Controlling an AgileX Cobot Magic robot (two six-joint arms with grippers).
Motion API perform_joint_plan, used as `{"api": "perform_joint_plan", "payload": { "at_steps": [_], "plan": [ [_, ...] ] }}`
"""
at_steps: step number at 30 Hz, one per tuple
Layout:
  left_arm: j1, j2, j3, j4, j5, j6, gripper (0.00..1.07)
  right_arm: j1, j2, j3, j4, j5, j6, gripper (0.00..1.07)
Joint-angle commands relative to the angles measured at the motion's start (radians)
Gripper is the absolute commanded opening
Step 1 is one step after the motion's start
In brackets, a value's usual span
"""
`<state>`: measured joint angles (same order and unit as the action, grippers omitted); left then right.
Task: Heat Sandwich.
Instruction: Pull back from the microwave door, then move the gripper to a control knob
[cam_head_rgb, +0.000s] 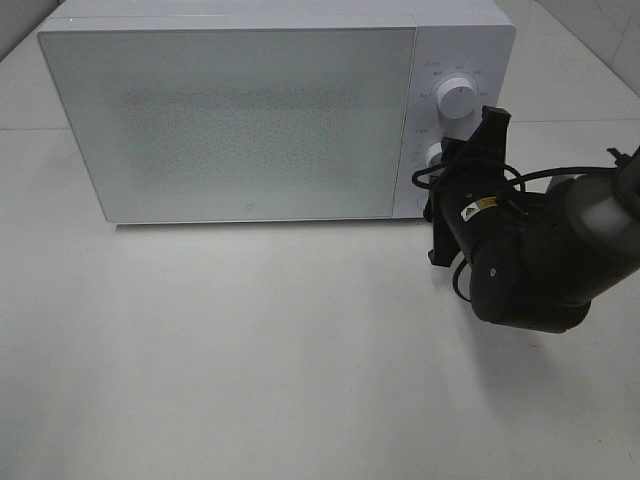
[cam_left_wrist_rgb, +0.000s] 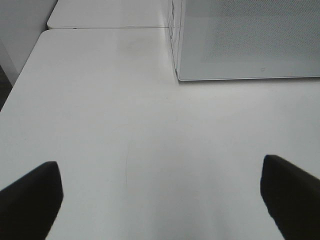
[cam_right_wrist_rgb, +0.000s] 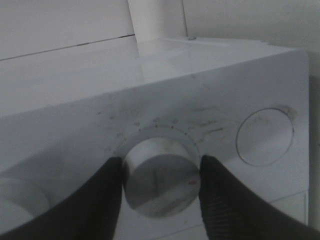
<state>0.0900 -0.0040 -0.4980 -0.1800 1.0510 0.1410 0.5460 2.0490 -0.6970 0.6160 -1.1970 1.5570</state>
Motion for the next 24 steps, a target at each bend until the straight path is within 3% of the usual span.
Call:
{"api": "perform_joint_plan", "payload": {
  "at_steps": [1, 6, 24],
  "plan": [
    [-0.005, -0.029, 0.002, -0.006, -0.013, -0.001, 1.01, 0.001, -0.007, -0.012, -0.053, -0.122, -0.026, 0.64],
    [-0.005, -0.029, 0.002, -0.006, -0.013, -0.001, 1.01, 0.001, -0.007, -0.012, -0.050, -0.122, -0.037, 0.82],
    [-0.005, -0.029, 0.002, -0.006, -0.013, -0.001, 1.01, 0.001, -0.046, 0.088, -0.084, -0.122, -0.084, 0.77]
  ]
}}
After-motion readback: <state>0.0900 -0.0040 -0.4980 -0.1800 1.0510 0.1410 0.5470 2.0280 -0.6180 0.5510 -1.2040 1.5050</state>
